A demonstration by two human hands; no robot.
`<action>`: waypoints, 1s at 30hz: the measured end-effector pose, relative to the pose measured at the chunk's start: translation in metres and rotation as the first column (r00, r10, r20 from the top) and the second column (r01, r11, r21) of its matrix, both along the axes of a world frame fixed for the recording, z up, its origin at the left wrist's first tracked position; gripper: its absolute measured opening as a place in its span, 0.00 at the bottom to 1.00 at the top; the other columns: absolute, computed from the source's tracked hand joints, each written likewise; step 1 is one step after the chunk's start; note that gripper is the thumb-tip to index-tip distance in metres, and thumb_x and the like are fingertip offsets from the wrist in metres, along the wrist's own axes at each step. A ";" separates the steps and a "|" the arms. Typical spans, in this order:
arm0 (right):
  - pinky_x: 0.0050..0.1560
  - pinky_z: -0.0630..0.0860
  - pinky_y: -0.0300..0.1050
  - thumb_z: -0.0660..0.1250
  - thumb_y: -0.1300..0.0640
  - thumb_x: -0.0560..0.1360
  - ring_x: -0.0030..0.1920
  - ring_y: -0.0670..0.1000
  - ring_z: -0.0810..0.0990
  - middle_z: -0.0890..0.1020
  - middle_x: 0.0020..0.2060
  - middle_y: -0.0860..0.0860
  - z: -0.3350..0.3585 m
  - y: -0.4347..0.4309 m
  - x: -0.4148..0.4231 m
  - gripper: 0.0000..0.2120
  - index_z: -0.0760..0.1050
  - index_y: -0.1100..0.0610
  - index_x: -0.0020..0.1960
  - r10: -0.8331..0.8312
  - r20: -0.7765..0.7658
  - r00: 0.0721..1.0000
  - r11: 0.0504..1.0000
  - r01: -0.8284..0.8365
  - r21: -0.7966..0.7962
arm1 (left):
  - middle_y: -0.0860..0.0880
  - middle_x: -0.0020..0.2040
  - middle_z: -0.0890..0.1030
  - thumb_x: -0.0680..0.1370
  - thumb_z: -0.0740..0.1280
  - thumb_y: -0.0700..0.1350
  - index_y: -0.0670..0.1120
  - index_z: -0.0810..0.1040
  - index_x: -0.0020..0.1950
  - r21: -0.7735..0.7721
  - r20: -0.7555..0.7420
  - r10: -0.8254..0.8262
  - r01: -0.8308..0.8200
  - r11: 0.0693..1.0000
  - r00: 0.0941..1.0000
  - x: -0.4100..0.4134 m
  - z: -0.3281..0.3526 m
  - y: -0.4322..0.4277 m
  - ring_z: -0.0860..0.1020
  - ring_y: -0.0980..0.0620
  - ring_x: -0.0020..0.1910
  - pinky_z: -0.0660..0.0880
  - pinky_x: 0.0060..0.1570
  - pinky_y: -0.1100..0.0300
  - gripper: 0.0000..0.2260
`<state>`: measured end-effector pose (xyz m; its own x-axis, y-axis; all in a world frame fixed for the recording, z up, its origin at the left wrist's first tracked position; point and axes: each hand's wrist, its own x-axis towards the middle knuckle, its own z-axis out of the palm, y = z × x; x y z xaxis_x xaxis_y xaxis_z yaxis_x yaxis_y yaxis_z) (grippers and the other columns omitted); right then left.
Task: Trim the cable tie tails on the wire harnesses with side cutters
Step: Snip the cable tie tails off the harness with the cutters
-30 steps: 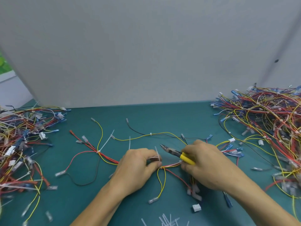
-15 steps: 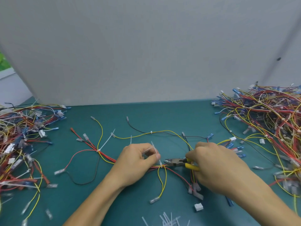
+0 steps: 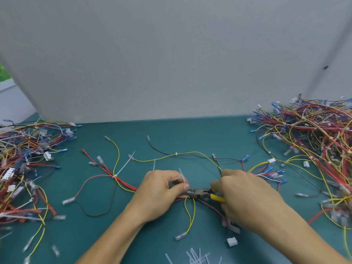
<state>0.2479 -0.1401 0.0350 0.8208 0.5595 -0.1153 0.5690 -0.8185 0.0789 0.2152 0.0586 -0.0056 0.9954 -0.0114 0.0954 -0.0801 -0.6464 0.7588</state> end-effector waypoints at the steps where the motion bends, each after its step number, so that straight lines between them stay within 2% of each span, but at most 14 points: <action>1: 0.28 0.54 0.44 0.63 0.58 0.72 0.41 0.56 0.67 0.67 0.42 0.49 0.000 0.000 -0.001 0.05 0.68 0.51 0.42 0.003 -0.005 1.000 1.000 -0.003 0.004 | 0.60 0.32 0.79 0.75 0.70 0.47 0.53 0.79 0.36 0.011 0.011 0.005 -0.005 1.000 1.000 0.000 -0.001 0.000 0.68 0.57 0.27 0.67 0.33 0.65 0.07; 3: 0.27 0.53 0.43 0.65 0.58 0.72 0.41 0.56 0.66 0.64 0.39 0.48 0.001 0.000 -0.003 0.07 0.67 0.51 0.42 0.018 -0.004 1.000 1.000 -0.018 0.000 | 0.59 0.34 0.79 0.74 0.70 0.46 0.53 0.78 0.35 0.037 0.037 0.023 -0.024 0.999 0.999 0.000 -0.001 -0.002 0.68 0.57 0.27 0.68 0.34 0.64 0.08; 6: 0.31 0.57 0.46 0.69 0.59 0.70 0.40 0.55 0.64 0.60 0.36 0.48 0.002 0.002 -0.007 0.12 0.66 0.50 0.43 0.032 -0.004 0.999 0.999 -0.032 -0.007 | 0.60 0.32 0.78 0.74 0.71 0.43 0.54 0.77 0.33 0.045 0.061 0.048 -0.050 0.998 0.997 0.000 -0.002 -0.005 0.70 0.58 0.28 0.65 0.33 0.68 0.10; 9: 0.29 0.54 0.45 0.72 0.56 0.69 0.41 0.55 0.65 0.63 0.40 0.49 0.001 0.004 -0.009 0.13 0.73 0.52 0.50 0.031 -0.028 0.999 0.999 -0.031 -0.028 | 0.62 0.31 0.77 0.73 0.70 0.41 0.53 0.76 0.32 0.033 0.049 0.073 -0.075 0.997 0.996 0.000 -0.004 -0.005 0.70 0.60 0.29 0.63 0.32 0.71 0.12; 12: 0.27 0.50 0.43 0.72 0.56 0.69 0.45 0.55 0.70 0.65 0.43 0.49 0.001 0.004 -0.010 0.16 0.74 0.52 0.55 0.011 -0.041 0.999 0.999 -0.013 -0.038 | 0.57 0.32 0.79 0.73 0.70 0.39 0.54 0.75 0.31 -0.002 0.048 0.089 -0.089 0.996 0.995 0.000 -0.004 -0.005 0.72 0.61 0.31 0.65 0.35 0.70 0.14; 16: 0.29 0.55 0.44 0.71 0.57 0.70 0.53 0.56 0.75 0.69 0.46 0.50 -0.004 0.004 -0.011 0.14 0.73 0.53 0.54 0.011 -0.040 0.999 1.000 -0.012 -0.028 | 0.56 0.34 0.80 0.74 0.70 0.39 0.52 0.76 0.32 -0.025 0.049 0.091 -0.090 0.996 0.995 0.000 -0.004 -0.004 0.73 0.59 0.32 0.69 0.37 0.66 0.13; 18: 0.35 0.58 0.45 0.69 0.57 0.72 0.54 0.56 0.75 0.71 0.49 0.52 -0.007 0.004 -0.011 0.13 0.73 0.53 0.55 0.020 -0.023 1.000 0.999 -0.020 -0.030 | 0.56 0.35 0.80 0.74 0.70 0.41 0.50 0.78 0.34 -0.024 0.015 0.063 -0.063 0.998 0.998 0.000 -0.003 -0.002 0.74 0.52 0.32 0.71 0.37 0.61 0.10; 20: 0.38 0.58 0.45 0.67 0.57 0.72 0.53 0.54 0.74 0.68 0.46 0.54 -0.009 0.004 -0.010 0.12 0.73 0.53 0.55 0.042 -0.001 0.999 0.999 -0.042 -0.033 | 0.57 0.33 0.79 0.74 0.70 0.43 0.51 0.78 0.34 -0.021 -0.014 0.020 -0.020 1.000 1.000 0.000 0.001 0.002 0.71 0.54 0.29 0.70 0.36 0.61 0.09; 22: 0.34 0.55 0.44 0.68 0.56 0.71 0.51 0.52 0.74 0.66 0.44 0.55 -0.008 0.004 -0.007 0.11 0.72 0.52 0.52 0.066 0.014 0.998 0.997 -0.065 -0.039 | 0.60 0.30 0.78 0.74 0.71 0.44 0.53 0.78 0.34 -0.014 -0.025 -0.011 0.011 1.000 1.000 0.000 0.003 0.004 0.69 0.59 0.27 0.67 0.32 0.68 0.09; 24: 0.29 0.50 0.44 0.66 0.57 0.71 0.48 0.55 0.74 0.66 0.41 0.53 -0.005 0.003 -0.003 0.08 0.70 0.50 0.47 0.079 0.042 0.996 0.996 -0.076 -0.053 | 0.61 0.28 0.77 0.73 0.71 0.44 0.52 0.79 0.35 -0.021 -0.027 -0.032 0.032 0.999 0.999 0.000 0.004 0.004 0.67 0.59 0.24 0.64 0.29 0.70 0.08; 27: 0.28 0.49 0.44 0.60 0.59 0.72 0.42 0.57 0.71 0.70 0.42 0.49 0.000 -0.005 0.004 0.06 0.70 0.50 0.48 0.092 0.113 0.989 0.995 -0.087 -0.051 | 0.59 0.32 0.79 0.73 0.72 0.45 0.52 0.80 0.37 -0.014 0.012 -0.037 0.037 0.999 0.999 0.000 0.002 0.006 0.66 0.58 0.25 0.64 0.30 0.67 0.05; 30: 0.28 0.50 0.43 0.57 0.56 0.74 0.39 0.57 0.64 0.66 0.40 0.48 0.004 -0.014 0.010 0.03 0.67 0.49 0.47 0.094 0.148 0.985 0.996 -0.092 -0.019 | 0.57 0.36 0.80 0.72 0.73 0.46 0.53 0.81 0.39 0.058 0.089 -0.035 0.029 0.998 0.995 0.000 0.001 0.008 0.70 0.59 0.28 0.64 0.32 0.69 0.04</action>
<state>0.2584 -0.1543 0.0386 0.7737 0.6335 -0.0032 0.6239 -0.7611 0.1775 0.2152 0.0671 -0.0047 0.9819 -0.0510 0.1823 -0.1674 -0.6843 0.7097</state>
